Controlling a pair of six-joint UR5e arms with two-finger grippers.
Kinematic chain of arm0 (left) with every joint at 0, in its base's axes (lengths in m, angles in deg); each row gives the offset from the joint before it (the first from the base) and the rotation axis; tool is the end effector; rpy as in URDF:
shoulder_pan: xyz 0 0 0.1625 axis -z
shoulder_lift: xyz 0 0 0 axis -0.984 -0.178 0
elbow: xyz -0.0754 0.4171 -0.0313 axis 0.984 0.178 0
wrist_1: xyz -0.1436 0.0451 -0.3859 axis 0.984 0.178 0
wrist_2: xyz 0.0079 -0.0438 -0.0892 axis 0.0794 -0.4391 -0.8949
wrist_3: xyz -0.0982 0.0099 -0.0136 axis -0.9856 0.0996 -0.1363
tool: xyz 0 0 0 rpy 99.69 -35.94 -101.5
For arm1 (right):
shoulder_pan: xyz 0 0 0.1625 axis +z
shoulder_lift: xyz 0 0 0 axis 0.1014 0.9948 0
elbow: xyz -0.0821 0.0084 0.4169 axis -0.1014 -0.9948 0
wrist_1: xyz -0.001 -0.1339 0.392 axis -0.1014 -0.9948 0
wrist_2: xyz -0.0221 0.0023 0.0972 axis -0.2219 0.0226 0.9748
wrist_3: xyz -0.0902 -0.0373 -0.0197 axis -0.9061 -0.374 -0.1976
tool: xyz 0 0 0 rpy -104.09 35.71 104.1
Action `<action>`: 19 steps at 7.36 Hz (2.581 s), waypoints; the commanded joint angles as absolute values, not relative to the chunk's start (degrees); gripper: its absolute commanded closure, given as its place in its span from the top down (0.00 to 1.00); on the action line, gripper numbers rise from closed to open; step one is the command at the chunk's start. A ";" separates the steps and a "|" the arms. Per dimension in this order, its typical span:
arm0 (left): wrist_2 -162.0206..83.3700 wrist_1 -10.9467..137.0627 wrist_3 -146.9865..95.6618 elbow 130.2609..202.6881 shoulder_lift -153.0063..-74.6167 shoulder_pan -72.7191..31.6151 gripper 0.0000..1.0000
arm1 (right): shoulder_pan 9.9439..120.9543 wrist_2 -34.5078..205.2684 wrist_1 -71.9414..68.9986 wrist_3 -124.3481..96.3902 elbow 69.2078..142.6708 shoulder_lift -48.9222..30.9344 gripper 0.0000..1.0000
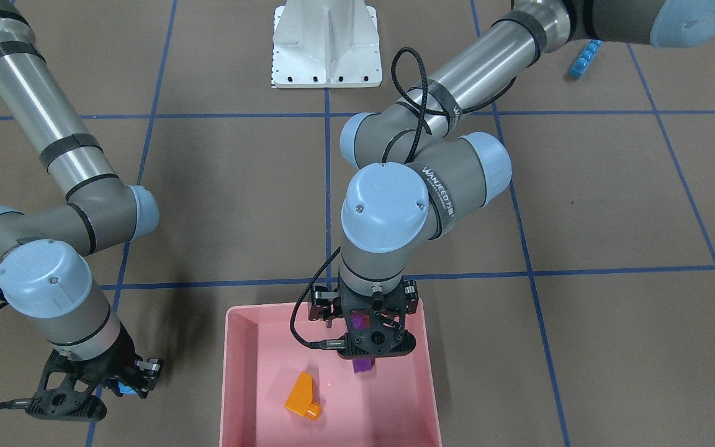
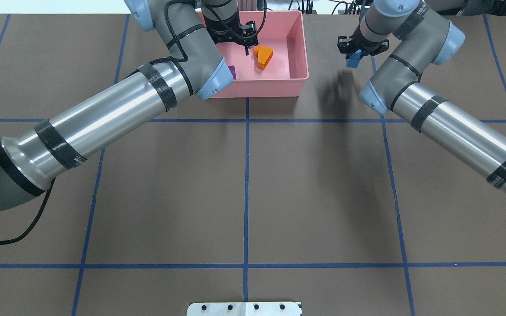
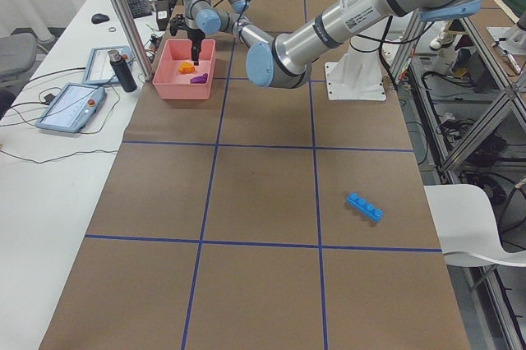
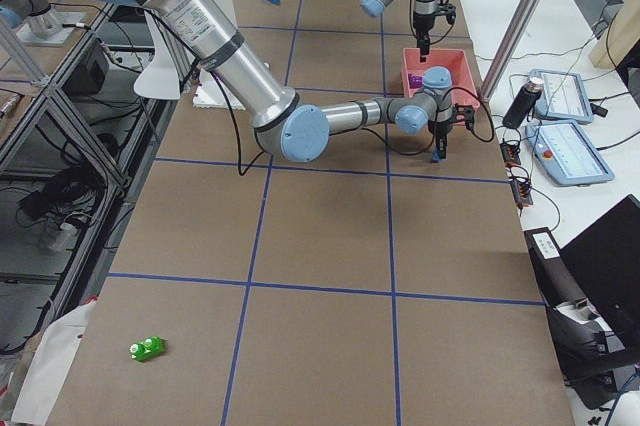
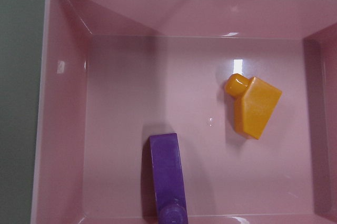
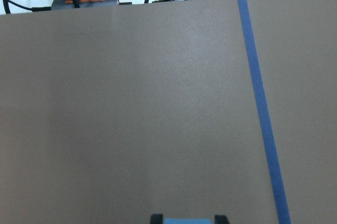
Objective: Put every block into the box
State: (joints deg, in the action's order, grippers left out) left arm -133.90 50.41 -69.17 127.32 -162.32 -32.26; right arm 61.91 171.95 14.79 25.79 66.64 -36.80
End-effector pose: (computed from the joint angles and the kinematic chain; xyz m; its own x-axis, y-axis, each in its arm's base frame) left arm 0.5208 -0.7004 0.1216 0.6571 -0.0172 -0.7536 0.1307 0.9872 0.0914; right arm -0.3840 -0.7501 0.3731 0.7153 0.1266 0.6872 -0.3145 0.9365 0.1549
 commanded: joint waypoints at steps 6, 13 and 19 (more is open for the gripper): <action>-141.00 51.10 -46.72 146.43 -140.29 -25.53 1.00 | 57.60 167.33 0.57 35.33 65.68 -54.28 0.99; -135.13 52.60 -45.74 180.46 -108.26 -34.55 1.00 | 64.34 178.71 -16.37 20.62 86.21 -43.32 1.00; -128.71 53.82 -41.79 199.87 -72.02 -54.23 1.00 | 71.56 184.88 -16.48 6.44 102.76 -23.62 1.00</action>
State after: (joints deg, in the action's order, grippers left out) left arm -129.31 52.97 -43.11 198.44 -78.04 -51.00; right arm 70.83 184.15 -16.47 7.94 100.95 -25.85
